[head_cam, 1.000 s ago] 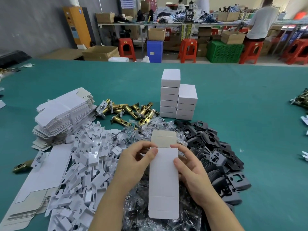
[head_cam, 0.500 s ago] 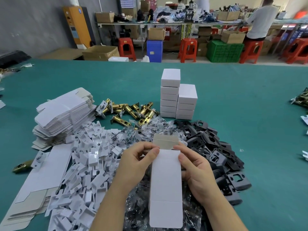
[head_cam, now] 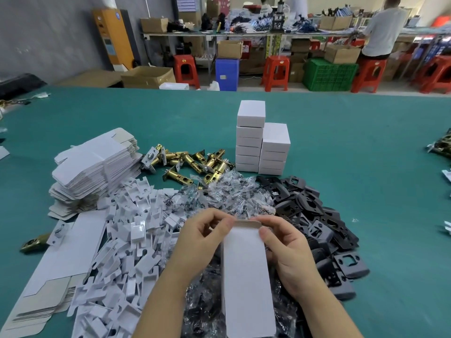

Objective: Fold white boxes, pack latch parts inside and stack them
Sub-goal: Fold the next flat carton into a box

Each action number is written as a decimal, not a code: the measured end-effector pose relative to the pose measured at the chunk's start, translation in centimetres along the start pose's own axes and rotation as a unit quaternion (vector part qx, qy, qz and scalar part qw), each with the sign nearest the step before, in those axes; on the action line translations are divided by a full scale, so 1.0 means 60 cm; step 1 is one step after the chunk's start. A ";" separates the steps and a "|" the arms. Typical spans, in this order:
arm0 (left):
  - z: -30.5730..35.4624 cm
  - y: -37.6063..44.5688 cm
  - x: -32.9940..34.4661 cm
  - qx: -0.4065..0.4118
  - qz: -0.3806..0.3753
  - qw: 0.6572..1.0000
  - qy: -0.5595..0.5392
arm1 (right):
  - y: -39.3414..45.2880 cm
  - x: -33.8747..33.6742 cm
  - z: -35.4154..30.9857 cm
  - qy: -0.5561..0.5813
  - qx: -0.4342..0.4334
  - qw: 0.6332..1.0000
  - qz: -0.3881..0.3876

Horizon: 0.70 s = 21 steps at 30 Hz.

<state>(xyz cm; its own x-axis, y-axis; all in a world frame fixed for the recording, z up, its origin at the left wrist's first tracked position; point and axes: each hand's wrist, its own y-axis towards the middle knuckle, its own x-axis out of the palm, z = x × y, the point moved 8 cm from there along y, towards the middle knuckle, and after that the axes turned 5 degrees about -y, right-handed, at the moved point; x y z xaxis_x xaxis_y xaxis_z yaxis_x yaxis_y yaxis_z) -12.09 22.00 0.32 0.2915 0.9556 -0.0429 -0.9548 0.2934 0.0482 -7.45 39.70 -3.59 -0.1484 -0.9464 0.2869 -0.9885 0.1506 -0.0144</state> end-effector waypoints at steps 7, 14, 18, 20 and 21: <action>-0.014 0.003 0.001 -0.032 0.003 0.999 0.007 | -0.001 0.008 0.000 -0.041 -0.005 0.999 -0.013; -0.010 0.002 0.007 -0.020 -0.036 0.999 0.024 | -0.003 0.011 -0.006 -0.033 -0.002 0.999 -0.006; -0.003 0.001 0.013 -0.005 -0.039 0.999 0.007 | -0.004 0.011 -0.010 -0.040 0.005 0.999 0.002; -0.001 0.000 0.015 -0.003 -0.038 0.999 0.009 | -0.004 0.008 -0.008 -0.052 0.015 0.998 0.011; -0.004 0.000 0.016 -0.008 -0.039 0.999 0.011 | -0.004 0.005 -0.008 -0.058 0.013 0.998 0.015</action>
<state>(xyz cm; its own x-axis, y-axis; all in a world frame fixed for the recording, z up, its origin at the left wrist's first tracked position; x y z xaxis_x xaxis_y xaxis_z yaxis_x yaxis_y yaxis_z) -11.81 22.94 0.05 0.3636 0.9292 -0.0671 -0.9302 0.3660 0.0274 -7.25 39.49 -3.05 -0.1779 -0.9686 0.1735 -0.9839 0.1723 -0.0467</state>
